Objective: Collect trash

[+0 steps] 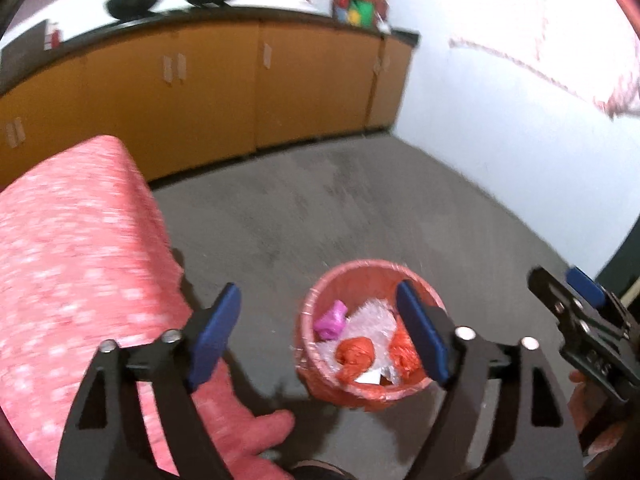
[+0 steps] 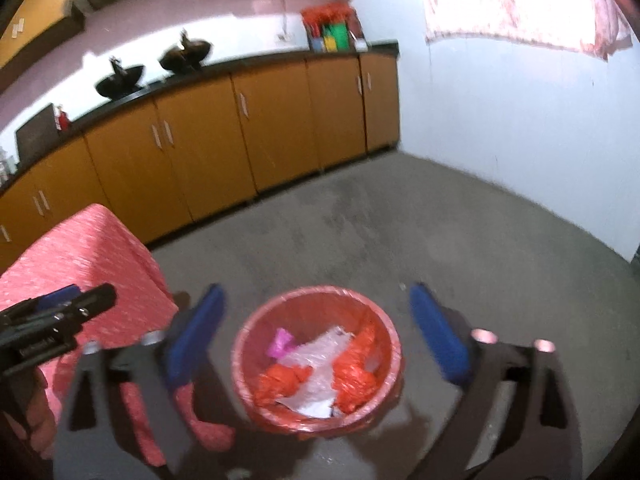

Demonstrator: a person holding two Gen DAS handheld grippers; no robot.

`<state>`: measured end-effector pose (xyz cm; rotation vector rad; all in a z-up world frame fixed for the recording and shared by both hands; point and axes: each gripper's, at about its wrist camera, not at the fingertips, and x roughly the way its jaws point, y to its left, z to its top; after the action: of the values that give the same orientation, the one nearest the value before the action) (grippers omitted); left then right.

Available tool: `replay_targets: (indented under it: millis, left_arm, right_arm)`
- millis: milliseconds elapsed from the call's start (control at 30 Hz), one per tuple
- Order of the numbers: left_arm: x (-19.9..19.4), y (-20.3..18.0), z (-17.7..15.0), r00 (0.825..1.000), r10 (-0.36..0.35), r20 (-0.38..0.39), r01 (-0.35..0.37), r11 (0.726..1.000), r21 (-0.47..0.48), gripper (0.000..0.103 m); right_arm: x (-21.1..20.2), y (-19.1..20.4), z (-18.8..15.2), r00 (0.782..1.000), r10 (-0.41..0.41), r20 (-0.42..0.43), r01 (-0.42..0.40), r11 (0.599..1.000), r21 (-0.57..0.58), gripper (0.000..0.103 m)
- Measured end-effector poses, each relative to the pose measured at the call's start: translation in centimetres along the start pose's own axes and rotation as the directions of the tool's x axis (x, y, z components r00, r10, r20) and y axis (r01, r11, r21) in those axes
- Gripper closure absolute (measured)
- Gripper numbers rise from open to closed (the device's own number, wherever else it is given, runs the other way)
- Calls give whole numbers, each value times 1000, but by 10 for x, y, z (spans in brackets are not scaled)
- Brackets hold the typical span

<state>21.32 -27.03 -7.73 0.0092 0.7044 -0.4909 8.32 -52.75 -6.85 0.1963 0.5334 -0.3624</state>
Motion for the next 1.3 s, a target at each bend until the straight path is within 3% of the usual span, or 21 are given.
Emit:
replay_targets:
  millis: [100,233,400,533,567,667,833,1000,1300]
  left_arm:
    - [-47,23,-5,996,58,68,-56,998,-28,10]
    - [-106,45,-13,976,155,151,-147,987,-60,4]
    - [-173,67,-32,926,296,233,-269,953,-141,2]
    - [-205,76,-46,877,407,257,-372,912,-173,2]
    - [-211,78,-49,872,414,261,-380,909,-172,2]
    - [-224,82,-58,868,424,258,-388,904,-179,2]
    - [-242,86,-71,878,404,258,-359,911,-204,2]
    - [-256,80,-88,863,422,278,-390,906,-167,2]
    - [-271,78,-103,861,414,296,-380,910,-167,2]
  right_arm:
    - [-35,17,1,999,-10,38,11,1000,-20,4]
    - [-76,35,3,997,-18,70,19,1000,-21,4]
    - [-117,56,2,996,12,91,-8,999,-43,4]
    - [-152,80,-5,991,28,132,-12,993,-117,4]
    - [-158,86,-7,989,29,142,-9,991,-135,4]
    - [-177,101,-10,986,44,162,-17,986,-166,4]
    - [-198,113,-13,983,75,169,-46,984,-170,4]
    - [-211,120,-22,981,94,167,-65,982,-175,4]
    - [-231,128,-32,977,108,184,-74,981,-181,4]
